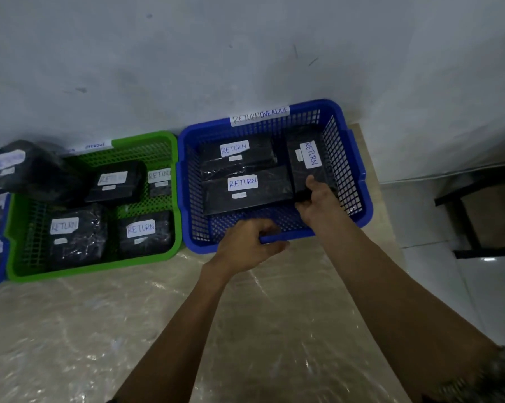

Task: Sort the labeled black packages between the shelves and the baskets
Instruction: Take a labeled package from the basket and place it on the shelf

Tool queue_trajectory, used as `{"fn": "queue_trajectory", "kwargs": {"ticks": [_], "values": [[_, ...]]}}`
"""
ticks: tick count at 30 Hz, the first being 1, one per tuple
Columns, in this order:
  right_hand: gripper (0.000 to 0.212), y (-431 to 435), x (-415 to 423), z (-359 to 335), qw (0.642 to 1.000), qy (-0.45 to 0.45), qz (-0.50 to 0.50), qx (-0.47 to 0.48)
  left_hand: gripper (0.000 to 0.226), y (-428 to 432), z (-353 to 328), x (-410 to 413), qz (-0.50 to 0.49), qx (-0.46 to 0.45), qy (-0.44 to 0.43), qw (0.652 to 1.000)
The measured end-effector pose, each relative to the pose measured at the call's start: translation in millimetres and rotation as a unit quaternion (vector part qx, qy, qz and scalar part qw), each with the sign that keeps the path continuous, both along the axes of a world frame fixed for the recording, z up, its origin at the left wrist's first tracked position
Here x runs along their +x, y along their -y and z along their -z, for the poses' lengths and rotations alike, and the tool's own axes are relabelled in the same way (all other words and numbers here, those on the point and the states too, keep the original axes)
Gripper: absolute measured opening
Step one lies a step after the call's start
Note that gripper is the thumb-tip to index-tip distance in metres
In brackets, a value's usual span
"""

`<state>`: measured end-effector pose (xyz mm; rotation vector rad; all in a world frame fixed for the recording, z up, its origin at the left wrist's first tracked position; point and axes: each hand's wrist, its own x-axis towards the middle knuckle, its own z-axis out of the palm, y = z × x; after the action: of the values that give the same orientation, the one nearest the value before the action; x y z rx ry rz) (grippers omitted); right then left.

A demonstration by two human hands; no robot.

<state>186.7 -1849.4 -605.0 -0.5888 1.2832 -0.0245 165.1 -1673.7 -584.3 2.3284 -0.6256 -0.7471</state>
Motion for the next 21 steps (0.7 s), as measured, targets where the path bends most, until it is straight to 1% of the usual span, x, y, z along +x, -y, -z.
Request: {"fn": "queue_trajectory", "kwargs": {"ticks": [2, 4, 5, 7, 9, 11, 12, 13, 14, 15, 16, 17, 18, 19, 20, 21], "values": [[0.048, 0.5, 1.3, -3.2, 0.999, 0.023, -0.033, -0.012, 0.028, -0.8, 1.5, 0.4, -0.002, 0.000, 0.000, 1.000], [0.047, 4.8, 6.4, -6.0, 1.000, 0.015, -0.024, -0.001, 0.025, -1.0, 1.1, 0.1, -0.003, 0.002, 0.002, 1.000], [0.044, 6.0, 8.6, -9.1, 1.000, 0.006, -0.013, 0.005, 0.023, -1.3, 1.1, 0.0, -0.002, 0.004, 0.004, 1.000], [0.036, 6.7, 9.1, -22.6, 1.000, 0.005, -0.020, 0.005, 0.021, -1.8, 0.8, -0.1, 0.001, 0.008, 0.010, 1.000], [0.032, 7.6, 5.1, -29.8, 1.000, 0.019, -0.014, -0.008, 0.025, -2.3, 1.6, -0.1, 0.000, 0.008, 0.013, 1.000], [0.031, 2.8, -3.7, -38.0, 0.998, 0.032, 0.006, -0.057, 0.028, -2.2, 1.4, -0.1, 0.000, 0.009, 0.016, 1.000], [0.035, -2.2, -8.2, -41.8, 0.993, 0.043, 0.014, -0.105, 0.028, -1.8, 0.9, -0.1, 0.001, 0.012, 0.017, 1.000], [0.041, -7.1, -13.7, -44.0, 0.982, 0.048, 0.006, -0.181, 0.027, -1.2, -0.1, -0.1, 0.002, 0.014, 0.017, 1.000], [0.049, -12.7, -19.6, -44.3, 0.958, 0.050, -0.043, -0.280, 0.026, -0.9, -0.4, -0.2, 0.002, 0.016, 0.018, 1.000], [0.054, -17.7, -25.6, -43.2, 0.902, 0.041, -0.145, -0.405, 0.023, -0.8, -0.2, -0.1, 0.001, 0.018, 0.020, 1.000], [0.055, -20.8, -30.2, -39.3, 0.805, 0.005, -0.284, -0.521, 0.022, -0.6, -0.3, 0.0, -0.001, 0.019, 0.022, 1.000], [0.052, -20.7, -34.9, -34.1, 0.681, -0.032, -0.414, -0.604, 0.023, -0.6, -0.3, 0.0, -0.002, 0.018, 0.023, 1.000], [0.049, -17.0, -36.6, -25.2, 0.581, -0.051, -0.505, -0.636, 0.025, -0.7, 0.6, -0.1, -0.003, 0.016, 0.023, 1.000], [0.047, -12.8, -36.5, -18.8, 0.525, -0.062, -0.565, -0.634, 0.026, -1.0, 1.4, -0.1, -0.001, 0.014, 0.024, 1.000], [0.047, -10.0, -36.3, -17.2, 0.506, -0.068, -0.599, -0.617, 0.027, -0.9, 2.0, -0.4, 0.001, 0.012, 0.025, 1.000], [0.047, -7.5, -35.6, -12.9, 0.502, -0.071, -0.613, -0.607, 0.028, -0.5, 2.2, -1.0, 0.003, 0.011, 0.026, 1.000]]}}
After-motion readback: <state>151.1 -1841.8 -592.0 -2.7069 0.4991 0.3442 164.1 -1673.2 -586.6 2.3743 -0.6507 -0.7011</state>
